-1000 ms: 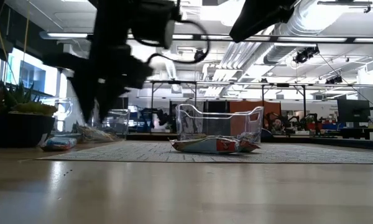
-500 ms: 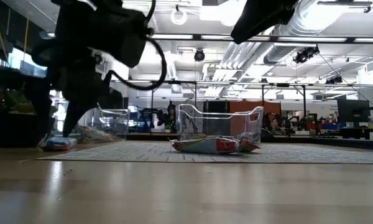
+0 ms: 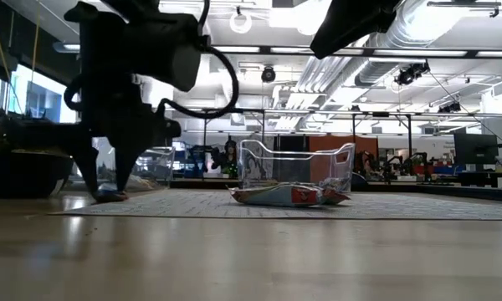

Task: Pick and place Granola Bars by type
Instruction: Put the red granola bar into the bottom transparent bin

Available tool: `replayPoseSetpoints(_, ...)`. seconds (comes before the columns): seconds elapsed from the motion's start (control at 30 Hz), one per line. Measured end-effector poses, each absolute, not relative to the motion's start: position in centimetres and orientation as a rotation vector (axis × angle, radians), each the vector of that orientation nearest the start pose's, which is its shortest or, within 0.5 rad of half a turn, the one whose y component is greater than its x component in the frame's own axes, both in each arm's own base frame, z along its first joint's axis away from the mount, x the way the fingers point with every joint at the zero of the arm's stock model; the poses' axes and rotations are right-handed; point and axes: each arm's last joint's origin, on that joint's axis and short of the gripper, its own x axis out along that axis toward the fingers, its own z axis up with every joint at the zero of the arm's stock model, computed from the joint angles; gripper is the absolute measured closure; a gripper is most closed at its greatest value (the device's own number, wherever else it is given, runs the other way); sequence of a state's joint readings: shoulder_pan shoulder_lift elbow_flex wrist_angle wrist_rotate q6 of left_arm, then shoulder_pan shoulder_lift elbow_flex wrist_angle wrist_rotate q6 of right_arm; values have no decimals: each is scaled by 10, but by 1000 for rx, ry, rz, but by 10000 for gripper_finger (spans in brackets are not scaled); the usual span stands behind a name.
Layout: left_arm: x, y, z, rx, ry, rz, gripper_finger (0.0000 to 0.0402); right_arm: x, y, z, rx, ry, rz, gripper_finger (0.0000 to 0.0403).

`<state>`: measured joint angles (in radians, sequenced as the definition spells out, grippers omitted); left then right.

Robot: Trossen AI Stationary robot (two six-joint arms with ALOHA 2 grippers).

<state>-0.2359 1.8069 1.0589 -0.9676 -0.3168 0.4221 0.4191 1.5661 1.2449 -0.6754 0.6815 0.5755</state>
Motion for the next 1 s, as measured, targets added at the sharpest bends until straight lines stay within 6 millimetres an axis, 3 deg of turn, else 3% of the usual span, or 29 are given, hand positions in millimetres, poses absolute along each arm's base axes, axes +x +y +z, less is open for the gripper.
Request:
replayPoseSetpoints(0.37, 288, -60, 143, 777, 1604, -280, 263, 299, 113, 271, 16, 739, -466, 295)
replayPoseSetpoints(0.67, 288, -60, 144, 769, 1611, -278, 336, 299, 113, 271, 14, 737, -469, 295)
replayPoseSetpoints(1.0, 312, -67, 179, 722, 1536, -273, 383, 299, 114, 271, 34, 759, -435, 295)
